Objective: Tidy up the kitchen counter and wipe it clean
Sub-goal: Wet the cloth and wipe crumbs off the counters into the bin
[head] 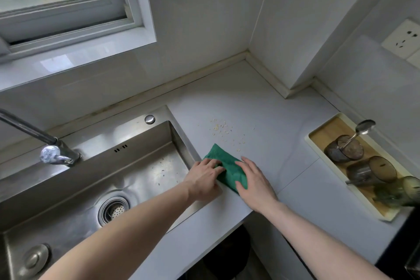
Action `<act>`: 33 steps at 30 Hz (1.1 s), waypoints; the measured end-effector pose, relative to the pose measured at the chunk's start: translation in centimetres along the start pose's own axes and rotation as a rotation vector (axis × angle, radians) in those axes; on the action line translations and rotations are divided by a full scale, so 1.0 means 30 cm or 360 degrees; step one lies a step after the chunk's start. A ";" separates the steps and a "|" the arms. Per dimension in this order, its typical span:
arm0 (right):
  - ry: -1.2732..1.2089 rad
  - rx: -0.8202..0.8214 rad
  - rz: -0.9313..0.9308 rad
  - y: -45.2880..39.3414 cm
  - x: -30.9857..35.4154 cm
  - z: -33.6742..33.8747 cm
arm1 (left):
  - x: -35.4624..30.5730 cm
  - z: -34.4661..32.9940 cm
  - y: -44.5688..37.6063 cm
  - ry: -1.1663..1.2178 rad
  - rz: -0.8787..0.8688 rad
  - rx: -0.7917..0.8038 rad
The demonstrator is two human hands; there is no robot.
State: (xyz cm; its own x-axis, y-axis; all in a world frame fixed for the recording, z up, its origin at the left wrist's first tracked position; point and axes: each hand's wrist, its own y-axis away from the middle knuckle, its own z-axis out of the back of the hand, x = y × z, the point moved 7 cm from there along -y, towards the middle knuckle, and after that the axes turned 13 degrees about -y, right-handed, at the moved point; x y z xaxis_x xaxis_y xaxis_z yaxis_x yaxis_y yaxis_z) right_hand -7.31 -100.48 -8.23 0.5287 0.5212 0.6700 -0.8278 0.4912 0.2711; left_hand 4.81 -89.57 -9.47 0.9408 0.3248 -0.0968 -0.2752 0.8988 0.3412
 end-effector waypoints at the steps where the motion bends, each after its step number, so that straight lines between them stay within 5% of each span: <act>1: 0.0011 0.0044 -0.0043 -0.013 0.006 -0.036 | 0.005 0.008 -0.004 0.0043 -0.0010 0.0000; 5: 0.0342 0.0189 -0.0035 -0.043 -0.006 -0.154 | 0.041 0.043 0.029 0.0314 -0.0023 -0.0012; 12: 0.0487 0.0034 0.0065 0.040 -0.101 -0.096 | 0.023 0.040 0.263 0.0698 0.0217 -0.0462; 24: 0.0726 0.0169 0.0542 0.270 -0.167 -0.089 | -0.270 -0.191 0.680 0.0832 0.0703 -0.0509; 28: 0.0590 0.0139 0.0696 0.332 -0.170 -0.032 | -0.403 -0.275 0.772 0.0902 0.0869 -0.0543; 33: 0.0066 0.0085 0.0704 0.578 -0.176 -0.012 | -0.556 -0.453 0.861 0.1006 0.1113 -0.0295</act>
State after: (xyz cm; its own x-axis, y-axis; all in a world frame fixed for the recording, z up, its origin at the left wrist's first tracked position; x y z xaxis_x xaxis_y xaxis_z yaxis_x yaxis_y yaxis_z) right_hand -24.40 -94.47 -7.32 0.1280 0.7008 0.7017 -0.9839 0.1789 0.0009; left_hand -20.68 -67.78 -11.75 0.2862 0.8552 -0.4321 -0.8117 0.4561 0.3650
